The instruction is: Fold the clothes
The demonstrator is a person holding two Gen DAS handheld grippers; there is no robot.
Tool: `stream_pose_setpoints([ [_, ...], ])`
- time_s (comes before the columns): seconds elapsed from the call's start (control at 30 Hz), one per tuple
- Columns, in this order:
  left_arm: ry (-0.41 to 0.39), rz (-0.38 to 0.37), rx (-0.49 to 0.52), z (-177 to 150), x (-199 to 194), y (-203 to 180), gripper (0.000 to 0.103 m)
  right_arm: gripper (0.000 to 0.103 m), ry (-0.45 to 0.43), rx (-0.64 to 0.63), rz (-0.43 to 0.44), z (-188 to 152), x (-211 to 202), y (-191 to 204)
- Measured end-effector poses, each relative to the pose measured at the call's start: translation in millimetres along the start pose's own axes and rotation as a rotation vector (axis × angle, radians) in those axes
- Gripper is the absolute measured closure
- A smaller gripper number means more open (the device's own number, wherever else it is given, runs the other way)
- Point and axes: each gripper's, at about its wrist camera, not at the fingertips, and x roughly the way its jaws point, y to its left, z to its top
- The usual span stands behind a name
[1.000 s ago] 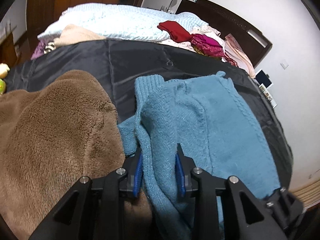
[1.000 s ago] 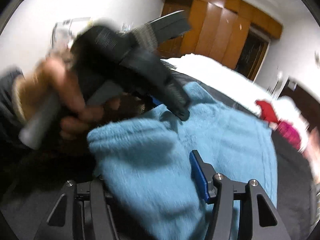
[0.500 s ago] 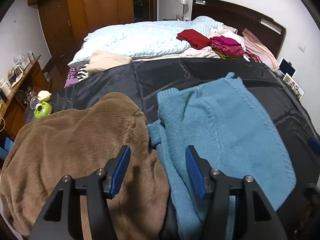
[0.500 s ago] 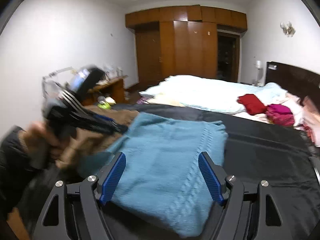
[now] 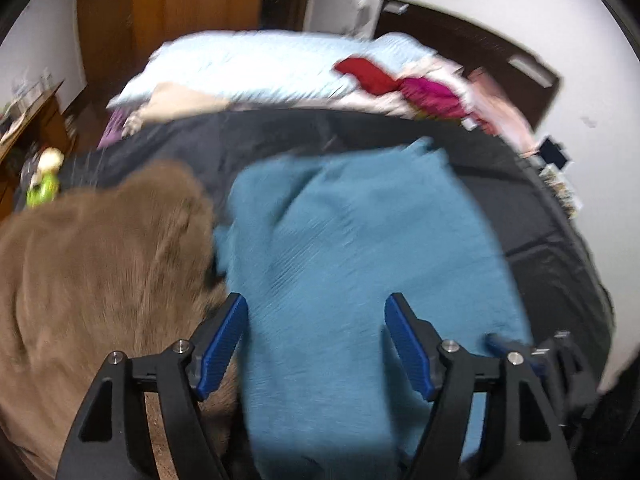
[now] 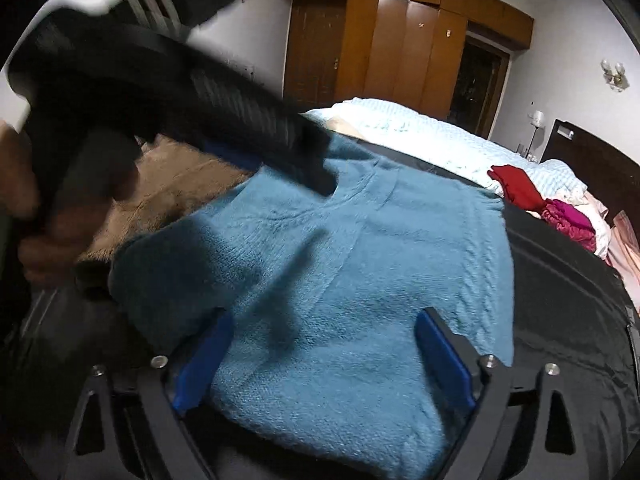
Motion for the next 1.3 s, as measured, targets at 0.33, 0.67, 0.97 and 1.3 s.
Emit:
stream_pose_setpoints([
  [0.33, 0.036, -0.018, -0.063, -5.0, 23.2, 20.8, 0.021, 0.005, -0.079, 0.145, 0.132, -8.6, -43.7, -52.3],
  [0.67, -0.052, -0.009, -0.005, 2.2, -16.9, -16.0, 0.021, 0.005, -0.023, 0.295, 0.049, -26.0, -54.1, -126.1],
  [0.97, -0.027, 0.076, 0.019, -23.9, 8.6, -16.9, 0.019, 0.001, 0.126, 0.177, -0.035, -39.7, -14.8, -105.3],
  [1.3, -0.035, 0.069, -0.049, 0.8, -1.1, -6.2, 0.015, 0.001, 0.080, 0.117, -0.062, -24.1, -36.2, -104.2],
])
